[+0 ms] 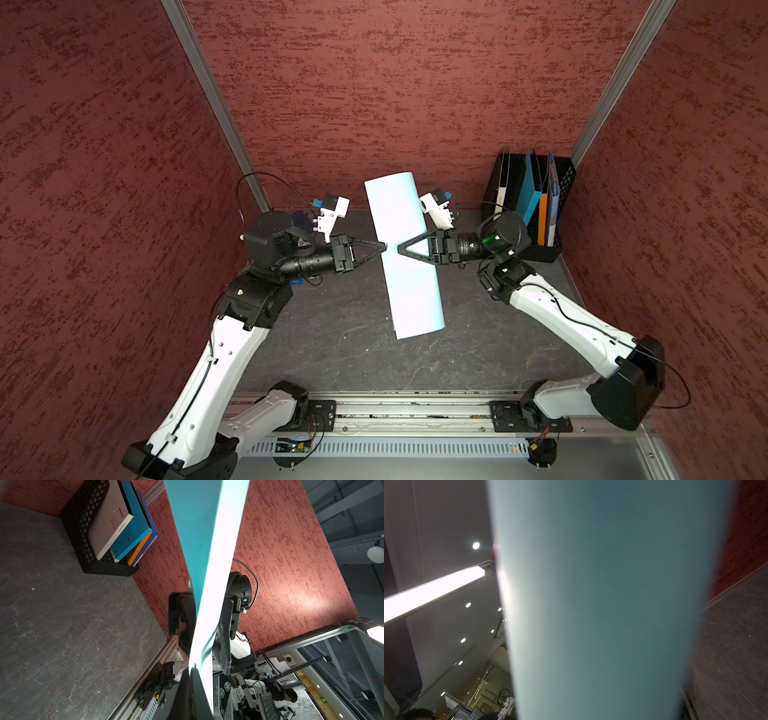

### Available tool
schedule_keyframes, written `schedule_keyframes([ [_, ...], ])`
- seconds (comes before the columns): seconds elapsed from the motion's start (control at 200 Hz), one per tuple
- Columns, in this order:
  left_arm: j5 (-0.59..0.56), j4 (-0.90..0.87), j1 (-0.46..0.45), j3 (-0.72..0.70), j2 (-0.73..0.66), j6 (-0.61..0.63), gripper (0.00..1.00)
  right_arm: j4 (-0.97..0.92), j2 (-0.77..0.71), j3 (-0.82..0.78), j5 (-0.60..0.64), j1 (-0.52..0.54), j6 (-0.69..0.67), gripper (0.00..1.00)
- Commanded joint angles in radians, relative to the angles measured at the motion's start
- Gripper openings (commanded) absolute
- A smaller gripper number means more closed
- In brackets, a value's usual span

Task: Fold the rectangular paper in half along the long edge
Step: Fold the paper.

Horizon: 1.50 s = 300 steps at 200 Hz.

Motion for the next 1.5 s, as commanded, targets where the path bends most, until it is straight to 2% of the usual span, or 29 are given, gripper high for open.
schedule_keyframes([
  [0.0, 0.009, 0.025, 0.006, 0.007, -0.008, 0.003, 0.00, 0.023, 0.002, 0.007, -0.017, 0.007, -0.003, 0.27],
  [0.135, 0.010, 0.026, 0.006, 0.015, -0.008, 0.004, 0.00, -0.034, -0.003, 0.007, -0.015, 0.007, -0.040, 0.28],
  [0.351, 0.012, 0.021, 0.006, 0.026, -0.006, 0.001, 0.00, -0.191, -0.019, 0.027, 0.007, 0.004, -0.144, 0.41],
  [0.751, 0.014, 0.017, 0.006, 0.013, -0.011, 0.000, 0.00, -0.130, -0.020, 0.024, 0.000, 0.004, -0.101, 0.44],
  [0.847, 0.014, 0.019, 0.006, 0.014, -0.008, 0.001, 0.23, -0.124, -0.020, 0.028, -0.003, 0.005, -0.095, 0.44],
  [0.977, 0.014, 0.022, 0.006, 0.014, -0.006, -0.002, 0.39, -0.110, -0.020, 0.030, -0.008, 0.009, -0.085, 0.43],
  [1.052, 0.016, 0.025, 0.006, 0.011, -0.004, -0.003, 0.39, -0.098, -0.020, 0.030, -0.014, 0.014, -0.081, 0.39],
  [1.313, 0.017, 0.037, 0.006, 0.002, -0.007, -0.010, 0.38, -0.042, -0.012, 0.036, -0.036, 0.034, -0.050, 0.36],
  [1.388, 0.018, 0.043, 0.006, -0.001, -0.008, -0.013, 0.32, -0.024, -0.009, 0.036, -0.044, 0.041, -0.039, 0.36],
  [1.498, 0.020, 0.045, 0.006, 0.000, -0.009, -0.012, 0.19, 0.023, -0.002, 0.034, -0.055, 0.047, -0.012, 0.36],
])
